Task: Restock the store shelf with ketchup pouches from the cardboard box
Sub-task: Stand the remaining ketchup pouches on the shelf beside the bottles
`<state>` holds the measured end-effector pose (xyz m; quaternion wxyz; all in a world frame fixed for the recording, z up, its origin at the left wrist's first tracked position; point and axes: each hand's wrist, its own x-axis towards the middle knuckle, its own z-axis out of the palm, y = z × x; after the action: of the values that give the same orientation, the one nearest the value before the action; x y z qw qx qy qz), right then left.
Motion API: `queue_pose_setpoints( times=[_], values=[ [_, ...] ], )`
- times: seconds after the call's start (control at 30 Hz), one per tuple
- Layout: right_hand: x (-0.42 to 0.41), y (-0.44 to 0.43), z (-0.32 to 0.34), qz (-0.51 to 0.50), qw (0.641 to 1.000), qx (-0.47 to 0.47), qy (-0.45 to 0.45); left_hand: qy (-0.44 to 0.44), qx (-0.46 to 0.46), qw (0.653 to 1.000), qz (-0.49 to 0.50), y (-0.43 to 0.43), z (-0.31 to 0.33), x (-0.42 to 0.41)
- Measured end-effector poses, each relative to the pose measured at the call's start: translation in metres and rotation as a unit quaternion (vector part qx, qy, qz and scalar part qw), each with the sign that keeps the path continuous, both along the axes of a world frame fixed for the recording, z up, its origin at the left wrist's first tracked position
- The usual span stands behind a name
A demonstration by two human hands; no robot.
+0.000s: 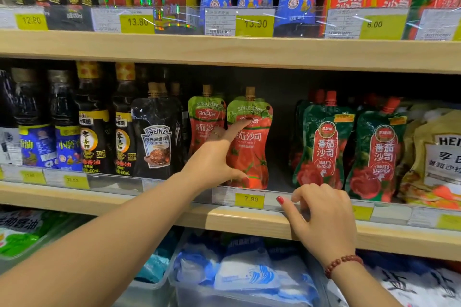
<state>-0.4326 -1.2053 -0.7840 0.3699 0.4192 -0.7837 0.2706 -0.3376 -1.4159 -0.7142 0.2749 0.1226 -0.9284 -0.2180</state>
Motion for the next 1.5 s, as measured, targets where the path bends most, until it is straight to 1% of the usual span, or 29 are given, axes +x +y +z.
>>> queue_pose_setpoints(
  times=[0.07, 0.13, 0.27, 0.4, 0.47, 0.87, 1.03, 1.1, 1.27, 1.33, 1.4, 1.5],
  values=[
    [0.000, 0.001, -0.001, -0.003, 1.000, -0.001, 0.000, -0.014, -0.040, 0.999, 0.024, 0.004, -0.002, 0.000],
    [0.001, 0.001, 0.000, -0.006, 1.000, -0.003, 0.002, -0.019, -0.050, 0.998, 0.035, 0.009, -0.004, -0.002],
    [0.003, -0.002, 0.001, -0.006, 1.000, -0.003, 0.006, -0.029, -0.039, 0.997, 0.061, 0.010, -0.003, -0.011],
    [0.003, -0.001, 0.001, -0.001, 1.000, -0.010, 0.006, -0.099, -0.026, 0.988, 0.116, 0.010, 0.005, -0.030],
    [0.002, -0.001, 0.001, 0.001, 1.000, -0.011, 0.005, -0.115, -0.026, 0.984, 0.134, 0.009, 0.006, -0.038],
    [0.001, -0.003, -0.001, -0.002, 1.000, -0.019, 0.007, -0.089, -0.086, 0.981, 0.151, 0.001, -0.005, -0.057],
    [0.000, -0.003, -0.002, 0.002, 1.000, -0.019, 0.011, -0.087, -0.089, 0.981, 0.151, 0.001, -0.007, -0.059],
    [0.000, -0.003, -0.002, 0.001, 1.000, -0.018, 0.012, -0.089, -0.085, 0.981, 0.147, 0.002, -0.006, -0.058],
    [-0.002, -0.002, -0.002, 0.000, 1.000, -0.008, 0.007, -0.098, -0.026, 0.990, 0.099, 0.004, 0.001, -0.047],
    [-0.003, -0.002, -0.003, -0.002, 1.000, -0.008, 0.008, -0.101, -0.020, 0.991, 0.090, 0.004, 0.004, -0.042],
    [-0.004, -0.002, -0.003, -0.006, 1.000, -0.005, 0.008, -0.086, -0.014, 0.992, 0.088, 0.002, 0.009, -0.036],
    [-0.004, -0.001, -0.001, -0.003, 1.000, 0.005, -0.004, -0.024, 0.004, 0.998, 0.065, 0.001, 0.013, -0.017]
  ],
)
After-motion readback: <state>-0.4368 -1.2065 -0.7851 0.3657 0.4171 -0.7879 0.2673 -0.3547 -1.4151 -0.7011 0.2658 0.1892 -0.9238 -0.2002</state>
